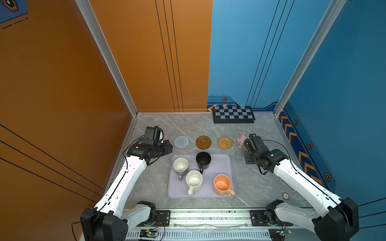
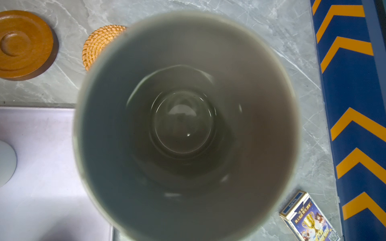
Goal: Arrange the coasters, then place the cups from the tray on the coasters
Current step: 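Lift the grey mug with the right gripper while the left gripper rises, then carry the grey mug toward the wicker coaster while the left gripper hovers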
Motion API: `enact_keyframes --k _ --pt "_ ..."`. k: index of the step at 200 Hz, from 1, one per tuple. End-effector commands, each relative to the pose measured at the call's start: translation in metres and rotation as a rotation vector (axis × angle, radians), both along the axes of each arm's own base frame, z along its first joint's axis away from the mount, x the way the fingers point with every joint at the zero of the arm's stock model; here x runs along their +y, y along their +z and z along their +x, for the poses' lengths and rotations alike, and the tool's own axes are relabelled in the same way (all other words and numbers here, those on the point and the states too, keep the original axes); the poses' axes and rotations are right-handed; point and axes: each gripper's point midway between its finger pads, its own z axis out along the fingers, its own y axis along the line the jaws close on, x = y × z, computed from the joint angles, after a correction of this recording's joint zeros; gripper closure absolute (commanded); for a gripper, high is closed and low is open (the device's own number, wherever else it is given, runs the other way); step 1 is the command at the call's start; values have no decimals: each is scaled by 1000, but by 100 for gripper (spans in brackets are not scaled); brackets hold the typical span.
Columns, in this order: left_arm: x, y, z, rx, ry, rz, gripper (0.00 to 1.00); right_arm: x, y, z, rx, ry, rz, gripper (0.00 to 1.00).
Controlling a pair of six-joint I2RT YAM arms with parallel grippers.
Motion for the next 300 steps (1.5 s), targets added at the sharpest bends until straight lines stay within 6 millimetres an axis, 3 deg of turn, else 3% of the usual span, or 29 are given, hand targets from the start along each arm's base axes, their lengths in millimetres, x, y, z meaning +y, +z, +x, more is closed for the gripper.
enact_keyframes --k 1,98,180,255,300 --pt "1 5 7 -8 -15 36 57 0 25 23 -80 4 17 100" --pt "-4 -4 33 37 -21 59 57 -8 14 69 -87 -6 30 100" --pt "-10 1 52 35 -28 51 57 -17 1 112 -83 -13 41 100" --pt "-15 -2 68 50 -32 47 57 -27 -10 133 -67 -26 57 100" --pt "-16 -8 72 66 -35 53 57 -22 -10 141 -100 -4 84 100"
